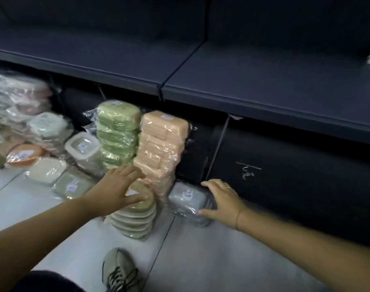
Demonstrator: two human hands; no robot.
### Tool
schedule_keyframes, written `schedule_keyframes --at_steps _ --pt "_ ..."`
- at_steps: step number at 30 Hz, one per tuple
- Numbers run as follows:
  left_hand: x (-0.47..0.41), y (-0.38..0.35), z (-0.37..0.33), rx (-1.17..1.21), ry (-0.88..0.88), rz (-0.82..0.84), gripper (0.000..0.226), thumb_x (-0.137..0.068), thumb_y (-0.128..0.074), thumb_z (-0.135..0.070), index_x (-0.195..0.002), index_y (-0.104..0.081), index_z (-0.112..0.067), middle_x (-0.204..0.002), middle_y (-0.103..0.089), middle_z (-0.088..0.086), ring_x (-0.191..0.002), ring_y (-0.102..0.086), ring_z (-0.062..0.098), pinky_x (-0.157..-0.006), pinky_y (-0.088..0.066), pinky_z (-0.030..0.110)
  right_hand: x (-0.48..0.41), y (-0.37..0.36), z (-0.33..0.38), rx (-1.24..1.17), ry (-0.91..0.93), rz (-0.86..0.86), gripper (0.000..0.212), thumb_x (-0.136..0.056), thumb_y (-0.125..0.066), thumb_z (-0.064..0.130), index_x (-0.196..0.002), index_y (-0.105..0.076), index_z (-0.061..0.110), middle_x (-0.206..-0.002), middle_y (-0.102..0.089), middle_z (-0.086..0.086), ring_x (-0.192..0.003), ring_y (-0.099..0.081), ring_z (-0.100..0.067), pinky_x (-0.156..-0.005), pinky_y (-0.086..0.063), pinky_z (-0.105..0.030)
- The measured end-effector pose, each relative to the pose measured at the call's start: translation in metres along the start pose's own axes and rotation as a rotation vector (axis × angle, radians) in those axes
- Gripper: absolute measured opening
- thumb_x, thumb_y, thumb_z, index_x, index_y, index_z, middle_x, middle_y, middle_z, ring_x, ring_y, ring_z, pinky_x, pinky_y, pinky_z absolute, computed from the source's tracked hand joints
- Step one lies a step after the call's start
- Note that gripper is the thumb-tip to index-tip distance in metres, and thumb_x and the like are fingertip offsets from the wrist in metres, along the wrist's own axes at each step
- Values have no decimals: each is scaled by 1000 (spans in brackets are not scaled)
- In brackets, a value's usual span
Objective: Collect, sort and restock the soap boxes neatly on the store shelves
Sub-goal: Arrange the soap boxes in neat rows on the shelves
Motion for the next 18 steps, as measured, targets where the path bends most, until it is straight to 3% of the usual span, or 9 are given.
schedule_keyframes --at_steps 3,6,8,11,18 --pt "0 -38 38 -125 87 247 142 -38 3 -106 -150 -29 -24 -155 -26 -4 -143 -23 18 -115 -18 37 -27 -34 -8 23 -138 -41 96 -76 -71 58 -151 -21 25 -153 -22 -1 -139 -24 -23 -115 -23 -36" --pt "-3 -60 53 -177 80 335 154 -26 4 -106 -154 -17 -23 -159 -18 -1 -146 -18 21 -118 -11 38 -45 -60 -6 82 -219 -33 104 -73 -71 61 -153 -14 25 -154 -19 -3 -140 -23 -26 -114 -20 -36" --pt "-4 -66 58 -200 65 358 147 -34 -14 -107 -155 -13 -22 -160 -16 0 -146 -18 23 -118 -11 40 -51 -72 -6 139 -248 -32 109 -71 -71 63 -153 -10 27 -153 -19 -3 -138 -24 -26 -111 -21 -36" --pt "-6 -70 63 -266 49 337 119 -65 -55 -86 -155 -8 -23 -161 -12 -1 -146 -15 23 -118 -13 40 -55 -81 -9 170 -287 -44 111 -69 -73 62 -153 -7 29 -149 -23 -4 -134 -28 -27 -110 -25 -36" --pt "-12 -64 68 -307 106 282 123 -57 -63 -86 -152 -20 -22 -146 -32 -3 -134 -27 23 -113 -19 41 -51 -76 -9 134 -281 -95 106 -72 -74 56 -153 -12 27 -141 -32 -7 -126 -35 -27 -108 -28 -32"
Point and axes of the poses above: each hand's wrist, its own x-axis away from the middle knuckle, its own y-axis out of the back of the hand, z = x × y, the point moved 6 cm from there along -x, towards the middle knuckle
